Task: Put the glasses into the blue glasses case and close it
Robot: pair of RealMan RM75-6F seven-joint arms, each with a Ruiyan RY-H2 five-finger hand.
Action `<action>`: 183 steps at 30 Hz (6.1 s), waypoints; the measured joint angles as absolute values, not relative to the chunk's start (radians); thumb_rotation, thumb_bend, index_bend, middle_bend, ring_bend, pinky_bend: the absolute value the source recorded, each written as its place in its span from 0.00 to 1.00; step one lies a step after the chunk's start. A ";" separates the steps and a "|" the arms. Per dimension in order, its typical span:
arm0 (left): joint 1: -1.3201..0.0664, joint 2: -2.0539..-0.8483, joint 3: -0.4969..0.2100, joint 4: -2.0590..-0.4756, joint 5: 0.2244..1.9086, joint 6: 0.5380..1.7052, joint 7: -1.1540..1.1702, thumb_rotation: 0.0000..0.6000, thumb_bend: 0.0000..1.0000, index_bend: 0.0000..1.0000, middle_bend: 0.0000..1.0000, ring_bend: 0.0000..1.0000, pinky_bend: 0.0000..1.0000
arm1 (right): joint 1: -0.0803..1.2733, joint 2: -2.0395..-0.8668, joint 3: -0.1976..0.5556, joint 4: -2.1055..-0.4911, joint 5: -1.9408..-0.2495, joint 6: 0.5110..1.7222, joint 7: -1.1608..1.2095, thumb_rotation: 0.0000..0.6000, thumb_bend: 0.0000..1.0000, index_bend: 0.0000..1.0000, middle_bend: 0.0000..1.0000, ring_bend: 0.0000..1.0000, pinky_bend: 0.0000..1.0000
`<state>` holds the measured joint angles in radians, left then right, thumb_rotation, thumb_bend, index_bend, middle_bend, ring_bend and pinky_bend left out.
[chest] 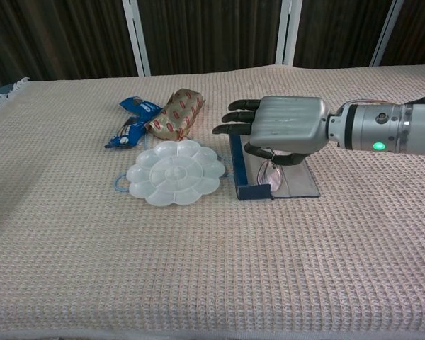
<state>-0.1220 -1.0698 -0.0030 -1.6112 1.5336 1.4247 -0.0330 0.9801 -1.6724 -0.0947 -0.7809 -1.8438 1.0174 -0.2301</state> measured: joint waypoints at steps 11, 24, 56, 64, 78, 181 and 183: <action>-0.119 -1.069 -0.002 -1.610 1.537 1.433 -0.038 1.00 0.45 0.00 0.00 0.03 0.12 | 0.996 -1.680 -0.102 -0.820 -1.856 1.035 -0.209 1.00 0.63 0.78 0.14 0.04 0.15; -0.121 -1.069 -0.002 -1.611 1.537 1.430 -0.039 1.00 0.45 0.00 0.00 0.03 0.12 | 0.993 -1.692 -0.095 -0.787 -1.829 1.004 -0.232 1.00 0.61 0.52 0.14 0.04 0.15; -0.123 -1.064 0.005 -1.610 1.545 1.427 -0.049 1.00 0.46 0.00 0.01 0.04 0.12 | 0.963 -1.743 -0.052 -0.728 -1.780 1.075 -0.244 1.00 0.18 0.23 0.11 0.04 0.16; -0.124 -1.063 0.006 -1.609 1.548 1.425 -0.053 1.00 0.46 0.00 0.01 0.04 0.12 | 0.973 -1.803 -0.028 -0.694 -1.760 1.075 -0.241 1.00 0.18 0.23 0.11 0.04 0.16; -0.121 -1.059 0.012 -1.601 1.561 1.433 -0.071 1.00 0.46 0.00 0.01 0.04 0.12 | 0.985 -1.871 -0.004 -0.628 -1.729 1.063 -0.247 1.00 0.18 0.23 0.11 0.04 0.16; -0.131 -1.073 0.014 -1.612 1.553 1.414 -0.019 1.00 0.45 0.00 0.01 0.04 0.12 | 0.762 -1.902 -0.238 -0.236 -1.866 1.344 0.315 1.00 0.38 0.61 0.14 0.02 0.03; -0.131 -1.073 0.014 -1.611 1.553 1.416 -0.022 1.00 0.46 0.00 0.01 0.04 0.13 | 0.762 -1.903 -0.239 -0.235 -1.865 1.341 0.311 1.00 0.38 0.61 0.14 0.02 0.03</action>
